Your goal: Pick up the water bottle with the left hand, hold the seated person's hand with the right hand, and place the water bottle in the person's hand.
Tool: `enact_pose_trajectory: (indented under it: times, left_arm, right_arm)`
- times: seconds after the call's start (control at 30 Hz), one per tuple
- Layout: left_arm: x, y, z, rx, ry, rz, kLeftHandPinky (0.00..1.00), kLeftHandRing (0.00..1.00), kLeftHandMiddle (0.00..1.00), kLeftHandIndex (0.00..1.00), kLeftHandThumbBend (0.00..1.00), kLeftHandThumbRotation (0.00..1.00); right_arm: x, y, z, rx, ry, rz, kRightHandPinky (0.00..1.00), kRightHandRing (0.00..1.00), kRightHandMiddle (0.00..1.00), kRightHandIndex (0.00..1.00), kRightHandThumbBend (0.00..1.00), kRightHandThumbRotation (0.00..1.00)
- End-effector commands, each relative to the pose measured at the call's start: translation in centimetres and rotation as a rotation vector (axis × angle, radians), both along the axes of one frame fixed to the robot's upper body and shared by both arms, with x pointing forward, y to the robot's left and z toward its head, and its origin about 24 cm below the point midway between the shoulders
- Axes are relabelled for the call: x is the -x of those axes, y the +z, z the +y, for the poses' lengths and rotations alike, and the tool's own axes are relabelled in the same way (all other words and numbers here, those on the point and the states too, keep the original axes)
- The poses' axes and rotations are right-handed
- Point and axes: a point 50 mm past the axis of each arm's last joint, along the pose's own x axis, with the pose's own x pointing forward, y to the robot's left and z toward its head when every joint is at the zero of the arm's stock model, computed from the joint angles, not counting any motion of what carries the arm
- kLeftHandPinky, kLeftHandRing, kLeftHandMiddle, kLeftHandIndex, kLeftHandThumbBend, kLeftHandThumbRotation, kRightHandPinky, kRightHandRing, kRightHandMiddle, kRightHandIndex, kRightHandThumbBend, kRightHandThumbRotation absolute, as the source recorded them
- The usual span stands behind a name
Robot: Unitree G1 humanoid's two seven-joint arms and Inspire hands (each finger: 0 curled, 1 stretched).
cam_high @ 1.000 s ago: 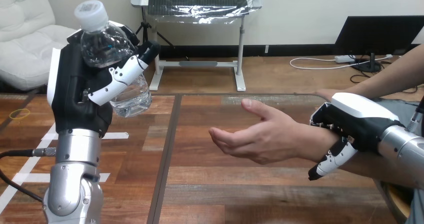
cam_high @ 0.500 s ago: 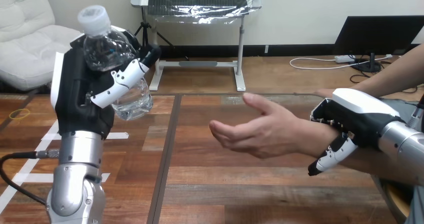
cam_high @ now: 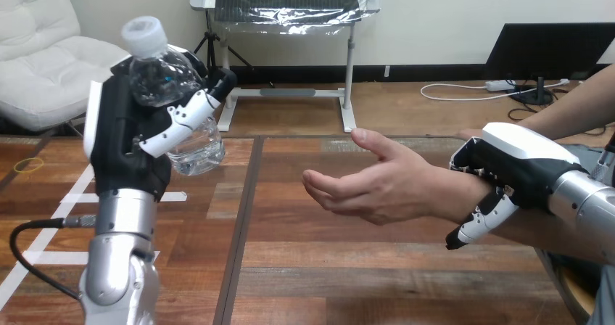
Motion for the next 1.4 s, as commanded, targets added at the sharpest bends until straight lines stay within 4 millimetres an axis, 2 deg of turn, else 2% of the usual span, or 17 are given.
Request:
enact_pose_trajectory:
  times: [0.0,0.8,1.37]
  left_arm:
    - [-1.7,2.1,-1.5,-0.015,-0.040,-0.106,0.18,0.22,0.27,0.32,0.50,0.00]
    - [-4.0,0.7,-4.1,0.032,-0.083,-0.073,0.20,0.24,0.29,0.32,0.50,0.00]
    - [-5.4,0.0,-6.0,0.053,-0.128,-0.057,0.23,0.26,0.31,0.33,0.54,0.00]
  right_arm:
    - [-1.1,2.0,-0.4,-0.005,-0.033,-0.076,0.26,0.32,0.38,0.38,0.90,0.09]
    - [-1.5,2.3,0.9,-0.045,0.006,-0.068,0.20,0.26,0.34,0.36,0.89,0.09]
    - [-1.8,2.6,2.0,-0.046,0.027,-0.066,0.21,0.27,0.35,0.37,0.89,0.13]
